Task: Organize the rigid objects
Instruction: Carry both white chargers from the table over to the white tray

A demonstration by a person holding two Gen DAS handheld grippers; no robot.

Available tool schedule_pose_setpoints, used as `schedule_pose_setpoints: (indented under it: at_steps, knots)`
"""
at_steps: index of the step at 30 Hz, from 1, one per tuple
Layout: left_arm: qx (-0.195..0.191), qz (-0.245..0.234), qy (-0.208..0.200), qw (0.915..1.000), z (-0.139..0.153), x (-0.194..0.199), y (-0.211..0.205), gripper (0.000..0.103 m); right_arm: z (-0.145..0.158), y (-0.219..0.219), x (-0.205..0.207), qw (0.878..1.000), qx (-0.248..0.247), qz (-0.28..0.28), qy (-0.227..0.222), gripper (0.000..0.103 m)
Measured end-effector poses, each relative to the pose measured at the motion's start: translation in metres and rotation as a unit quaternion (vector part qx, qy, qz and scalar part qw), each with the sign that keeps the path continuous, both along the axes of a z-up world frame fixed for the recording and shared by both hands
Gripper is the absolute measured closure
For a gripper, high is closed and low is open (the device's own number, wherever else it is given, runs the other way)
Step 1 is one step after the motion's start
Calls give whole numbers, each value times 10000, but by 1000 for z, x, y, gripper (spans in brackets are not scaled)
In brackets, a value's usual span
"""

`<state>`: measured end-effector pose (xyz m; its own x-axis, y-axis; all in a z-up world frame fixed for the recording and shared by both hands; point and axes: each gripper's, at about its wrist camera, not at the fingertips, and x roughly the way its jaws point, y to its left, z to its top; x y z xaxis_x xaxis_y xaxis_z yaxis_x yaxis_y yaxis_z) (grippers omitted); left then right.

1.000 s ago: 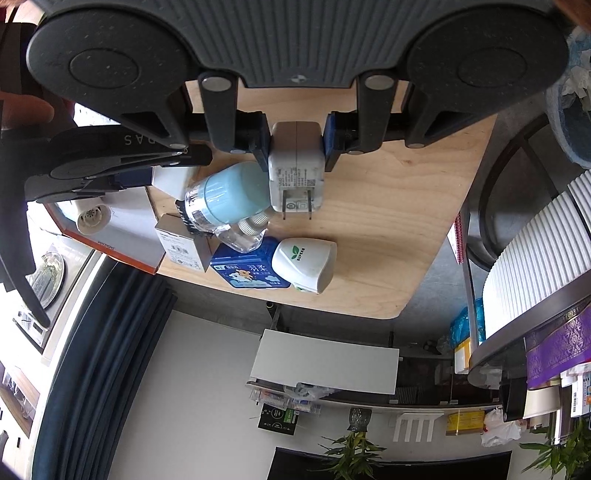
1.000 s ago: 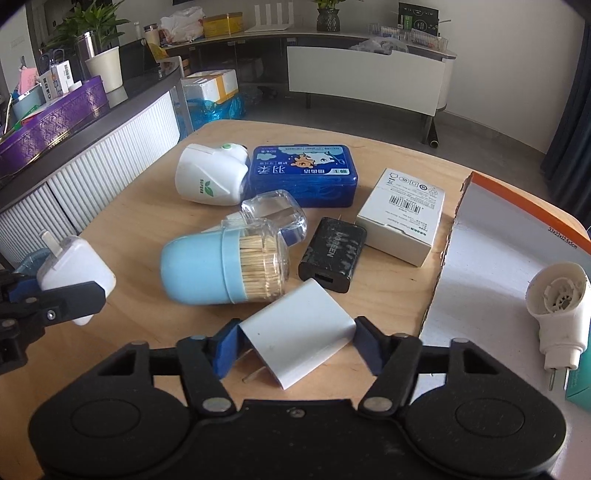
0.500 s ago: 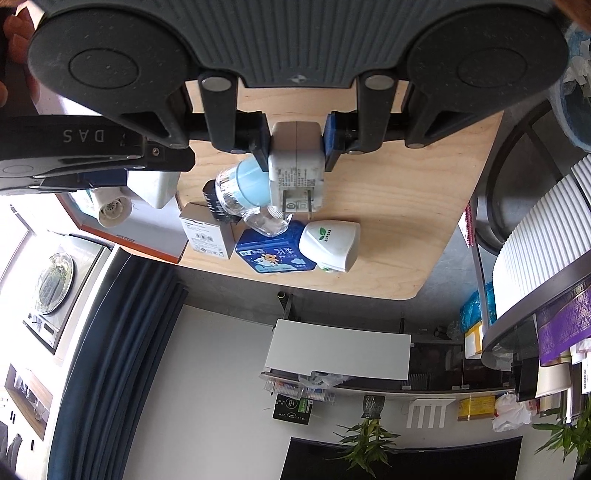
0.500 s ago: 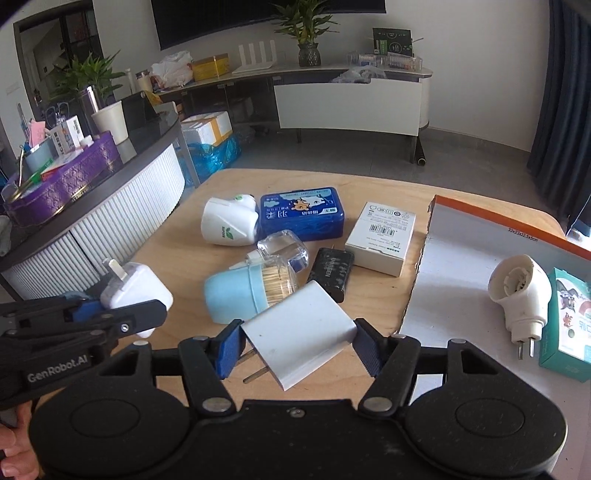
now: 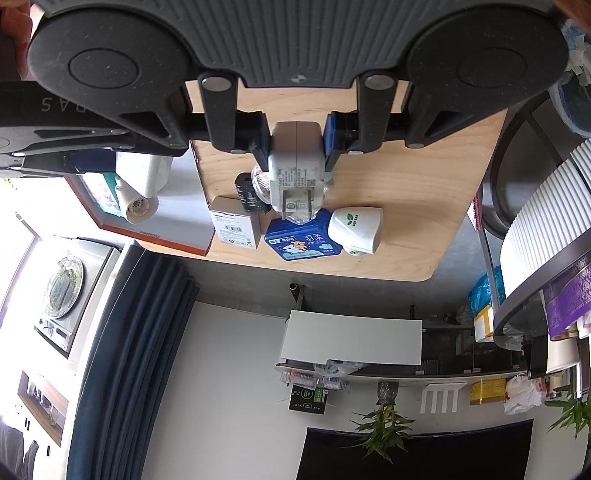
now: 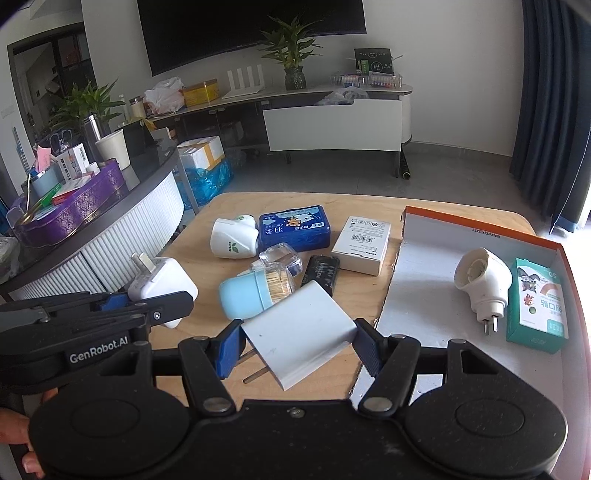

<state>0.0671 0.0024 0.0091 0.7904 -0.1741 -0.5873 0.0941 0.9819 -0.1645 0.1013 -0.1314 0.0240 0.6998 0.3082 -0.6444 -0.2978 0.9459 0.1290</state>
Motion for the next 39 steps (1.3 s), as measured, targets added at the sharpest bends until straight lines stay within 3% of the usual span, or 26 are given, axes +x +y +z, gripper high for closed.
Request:
schedule_pose_setpoints:
  at_steps: [39]
  knots:
    - [94,-660,-28,9978,6,-1,-54,74,18,-70,-32,9964,177,-810,-193,26]
